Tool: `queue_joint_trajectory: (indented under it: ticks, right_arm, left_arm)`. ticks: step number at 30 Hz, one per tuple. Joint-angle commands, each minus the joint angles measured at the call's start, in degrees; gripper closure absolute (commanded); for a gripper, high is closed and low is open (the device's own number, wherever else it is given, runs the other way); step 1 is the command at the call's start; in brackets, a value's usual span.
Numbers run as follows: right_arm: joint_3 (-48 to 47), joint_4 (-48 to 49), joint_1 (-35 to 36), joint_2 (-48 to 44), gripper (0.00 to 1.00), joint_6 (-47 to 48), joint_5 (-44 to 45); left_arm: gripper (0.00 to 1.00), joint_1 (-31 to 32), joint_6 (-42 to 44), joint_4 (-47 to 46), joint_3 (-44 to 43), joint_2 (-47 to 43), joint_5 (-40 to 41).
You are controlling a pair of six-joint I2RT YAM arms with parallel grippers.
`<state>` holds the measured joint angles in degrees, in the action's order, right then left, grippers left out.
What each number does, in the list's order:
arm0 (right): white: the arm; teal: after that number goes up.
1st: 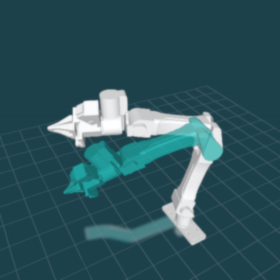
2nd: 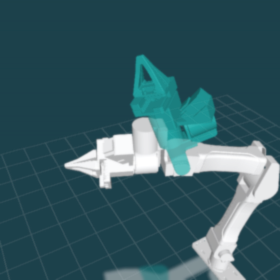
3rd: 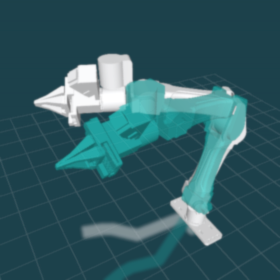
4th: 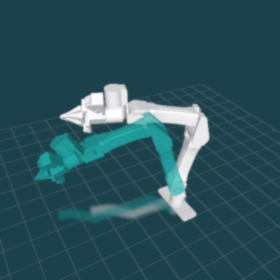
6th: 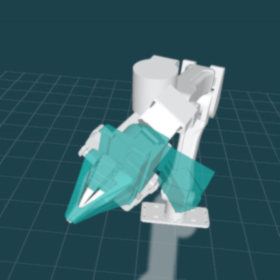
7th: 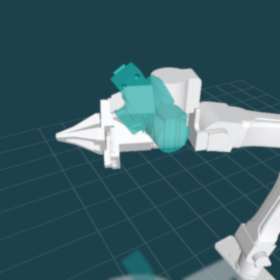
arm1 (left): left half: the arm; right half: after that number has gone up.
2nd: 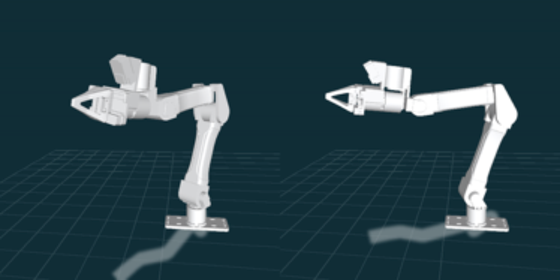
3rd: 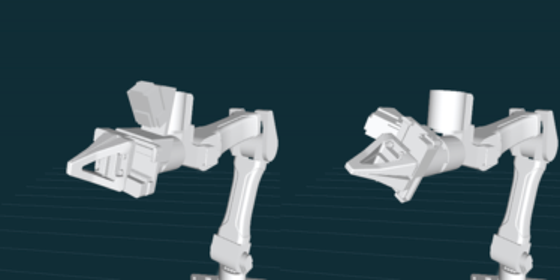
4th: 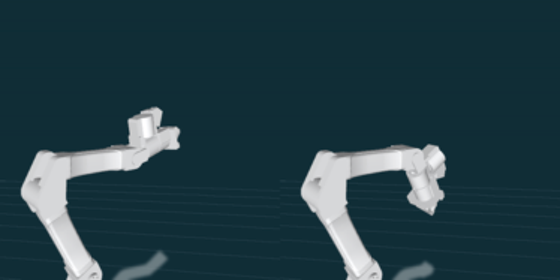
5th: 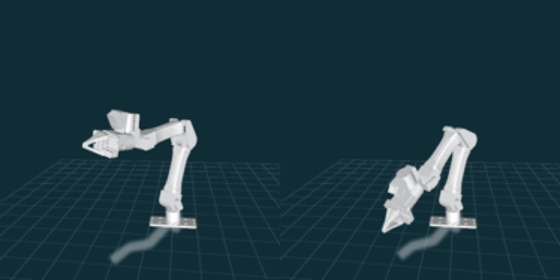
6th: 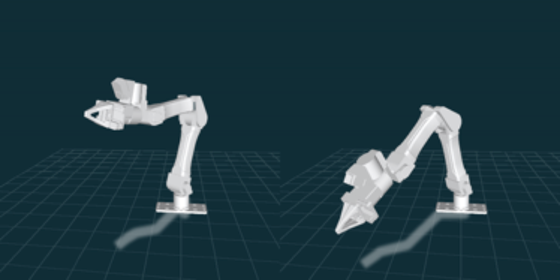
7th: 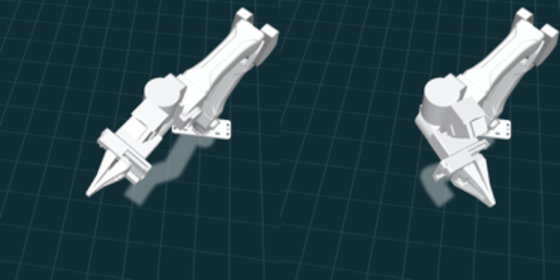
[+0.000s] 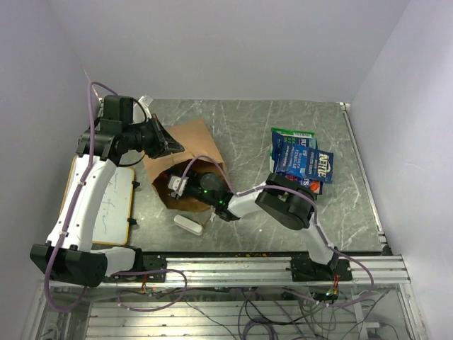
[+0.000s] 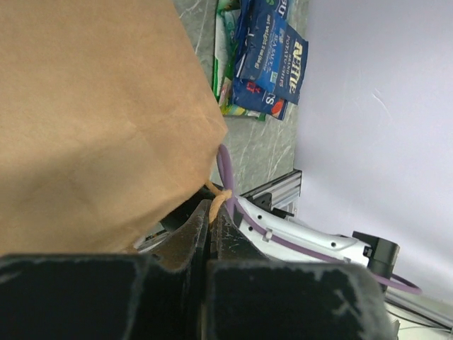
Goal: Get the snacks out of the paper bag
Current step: Take out the snack from the paper bag.
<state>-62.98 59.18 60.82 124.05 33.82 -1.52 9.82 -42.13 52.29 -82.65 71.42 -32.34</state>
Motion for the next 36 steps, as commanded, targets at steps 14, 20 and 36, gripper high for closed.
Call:
queue_joint_trajectory:
  ticks: [14, 20, 36]
  right_arm:
    - [-20.58, -8.19, -1.46, 14.7, 0.55, 3.86, 6.34]
    - [-9.36, -7.11, -2.6, 4.11, 0.54, 1.96, 5.15]
    - [13.15, 6.64, -0.47, -10.8, 0.57, -2.25, -1.15]
  left_arm:
    - [0.93, -0.51, 9.21, 6.51, -4.87, 3.77, -5.66]
    - [0.93, -0.59, 12.11, 8.42, -7.92, 5.72, -4.48]
    - [0.93, 0.0, 5.71, 1.04, 0.16, 0.98, -9.41]
